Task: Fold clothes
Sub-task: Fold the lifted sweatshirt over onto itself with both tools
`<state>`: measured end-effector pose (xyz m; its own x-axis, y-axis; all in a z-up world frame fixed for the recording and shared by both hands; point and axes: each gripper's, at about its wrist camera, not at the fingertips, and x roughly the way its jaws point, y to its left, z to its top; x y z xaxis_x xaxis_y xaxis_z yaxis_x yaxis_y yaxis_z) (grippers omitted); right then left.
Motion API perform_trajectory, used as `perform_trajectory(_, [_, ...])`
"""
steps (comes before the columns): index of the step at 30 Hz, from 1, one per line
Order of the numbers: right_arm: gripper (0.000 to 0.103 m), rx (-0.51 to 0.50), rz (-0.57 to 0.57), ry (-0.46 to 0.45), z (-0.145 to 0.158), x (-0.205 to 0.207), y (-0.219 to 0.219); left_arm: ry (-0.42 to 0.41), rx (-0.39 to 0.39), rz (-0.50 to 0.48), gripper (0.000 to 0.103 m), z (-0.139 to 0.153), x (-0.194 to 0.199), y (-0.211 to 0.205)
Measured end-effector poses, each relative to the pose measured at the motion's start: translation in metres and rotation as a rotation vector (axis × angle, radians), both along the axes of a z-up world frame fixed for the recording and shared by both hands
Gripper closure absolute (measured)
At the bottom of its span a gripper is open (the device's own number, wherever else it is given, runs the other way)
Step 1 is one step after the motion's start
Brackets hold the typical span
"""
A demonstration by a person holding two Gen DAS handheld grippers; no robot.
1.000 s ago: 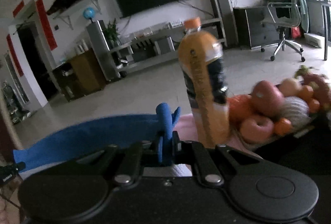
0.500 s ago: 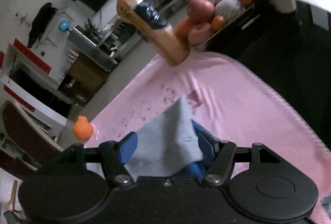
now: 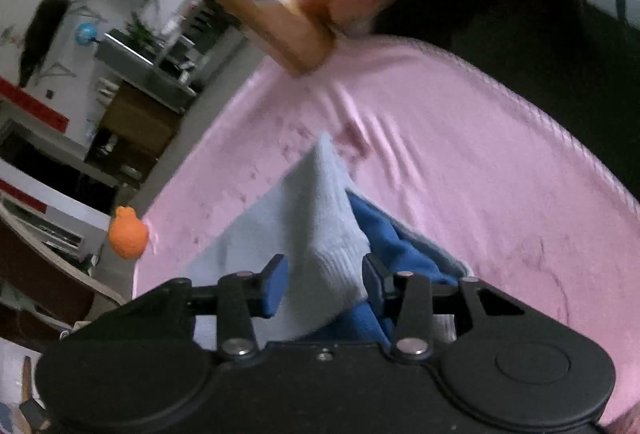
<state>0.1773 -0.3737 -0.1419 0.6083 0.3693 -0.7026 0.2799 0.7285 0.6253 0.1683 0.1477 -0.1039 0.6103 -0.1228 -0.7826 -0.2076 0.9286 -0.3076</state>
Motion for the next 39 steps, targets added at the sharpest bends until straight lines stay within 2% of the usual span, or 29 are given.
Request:
perform_trajectory(4, [0.062, -0.054, 0.024, 0.074, -0.011, 0.001, 0.005, -0.008, 0.040, -0.022, 0.045, 0.001, 0.001, -0.006])
perform_trajectory(11, [0.062, -0.023, 0.100, 0.125, -0.022, 0.002, 0.016, -0.004, 0.058, -0.024, 0.045, -0.001, 0.000, -0.008])
perform_trajectory(13, [0.072, -0.030, 0.114, 0.126, -0.021, 0.001, 0.018, -0.002, 0.054, -0.016, 0.045, -0.001, -0.001, -0.005])
perform_trajectory(15, [0.072, -0.038, 0.120, 0.137, -0.022, 0.000, 0.019, 0.001, 0.052, -0.007, 0.045, -0.001, -0.001, -0.003])
perform_trajectory(17, [0.072, -0.046, 0.126, 0.149, -0.024, -0.001, 0.019, 0.002, 0.052, -0.002, 0.045, -0.001, -0.002, -0.002])
perform_trajectory(19, [0.058, -0.054, 0.132, 0.162, -0.025, -0.002, 0.018, -0.004, 0.050, -0.005, 0.045, 0.000, -0.003, -0.002])
perform_trajectory(20, [0.057, -0.052, 0.135, 0.166, -0.026, -0.004, 0.018, -0.008, 0.050, -0.009, 0.045, 0.000, -0.003, -0.003])
perform_trajectory(21, [0.059, -0.048, 0.140, 0.169, -0.025, -0.007, 0.018, -0.012, 0.050, -0.013, 0.045, 0.001, -0.004, -0.003])
perform_trajectory(24, [0.092, -0.075, 0.128, 0.178, -0.025, -0.012, 0.015, -0.016, 0.052, -0.017, 0.045, 0.001, -0.004, -0.003])
perform_trajectory(26, [0.094, -0.058, 0.112, 0.128, -0.018, -0.016, 0.013, -0.016, 0.043, -0.013, 0.045, 0.001, -0.004, -0.002])
perform_trajectory(29, [0.094, -0.017, 0.089, -0.021, 0.004, -0.025, 0.007, -0.006, 0.022, -0.011, 0.044, -0.002, 0.000, 0.000])
perform_trajectory(30, [0.094, 0.006, 0.078, -0.039, 0.006, -0.026, 0.005, 0.003, 0.023, -0.012, 0.044, -0.004, 0.004, 0.000])
perform_trajectory(32, [0.094, 0.034, 0.055, -0.035, 0.005, -0.027, 0.002, 0.014, 0.033, -0.014, 0.045, -0.008, 0.014, 0.000])
perform_trajectory(36, [0.093, 0.026, 0.042, 0.007, -0.001, -0.025, 0.000, -0.022, 0.041, -0.046, 0.049, -0.012, 0.032, -0.004])
perform_trajectory(38, [0.093, 0.022, 0.040, 0.015, -0.003, -0.026, 0.000, -0.044, 0.066, -0.073, 0.053, -0.014, 0.038, -0.011])
perform_trajectory(39, [0.093, 0.022, 0.039, 0.015, -0.004, -0.027, -0.001, -0.053, 0.083, -0.089, 0.062, -0.015, 0.039, -0.016])
